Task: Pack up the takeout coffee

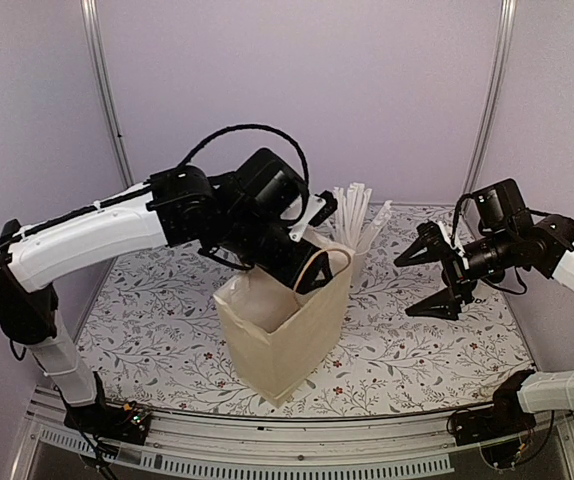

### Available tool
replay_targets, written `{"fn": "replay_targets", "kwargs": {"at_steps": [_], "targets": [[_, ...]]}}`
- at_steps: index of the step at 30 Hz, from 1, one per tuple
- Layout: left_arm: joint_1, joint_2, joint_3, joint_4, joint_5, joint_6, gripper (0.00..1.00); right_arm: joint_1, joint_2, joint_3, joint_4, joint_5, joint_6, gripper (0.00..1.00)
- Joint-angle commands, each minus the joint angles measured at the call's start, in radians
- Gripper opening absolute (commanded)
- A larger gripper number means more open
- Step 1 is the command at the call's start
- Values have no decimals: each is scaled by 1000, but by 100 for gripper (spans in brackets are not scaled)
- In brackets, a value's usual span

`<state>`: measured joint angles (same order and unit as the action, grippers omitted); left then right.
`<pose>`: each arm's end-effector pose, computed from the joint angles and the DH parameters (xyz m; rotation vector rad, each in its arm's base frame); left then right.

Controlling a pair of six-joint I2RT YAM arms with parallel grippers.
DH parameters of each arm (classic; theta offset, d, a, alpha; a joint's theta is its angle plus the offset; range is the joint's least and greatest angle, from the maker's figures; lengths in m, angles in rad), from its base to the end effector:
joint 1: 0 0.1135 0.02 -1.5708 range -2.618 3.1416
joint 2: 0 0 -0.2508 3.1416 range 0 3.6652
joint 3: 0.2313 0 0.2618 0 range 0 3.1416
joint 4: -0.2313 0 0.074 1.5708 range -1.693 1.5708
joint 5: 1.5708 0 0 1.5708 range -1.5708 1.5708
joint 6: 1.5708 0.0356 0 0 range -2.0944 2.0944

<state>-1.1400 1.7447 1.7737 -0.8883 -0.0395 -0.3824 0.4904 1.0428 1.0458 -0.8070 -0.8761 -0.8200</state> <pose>0.1633 -0.3519 0.3449 0.9192 2.3596 -0.6128 0.1772 0.1256 0.3212 -1.6138 1.4409 0.8416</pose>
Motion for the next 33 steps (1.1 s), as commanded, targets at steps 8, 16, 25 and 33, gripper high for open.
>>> {"fn": "replay_targets", "kwargs": {"at_steps": [8, 16, 25, 33], "targets": [[-46, -419, -207, 238, -65, 24, 62, -202, -108, -267, 194, -47, 106, 99], [-47, -734, -514, 379, -188, -38, 62, -298, -190, -317, 239, -46, 119, 99], [-43, -625, -481, 92, -320, -89, 75, -322, -189, -321, 239, -52, 109, 99], [84, -565, -464, 132, -209, -68, 72, -240, -83, -78, 52, -224, 68, 99]]}}
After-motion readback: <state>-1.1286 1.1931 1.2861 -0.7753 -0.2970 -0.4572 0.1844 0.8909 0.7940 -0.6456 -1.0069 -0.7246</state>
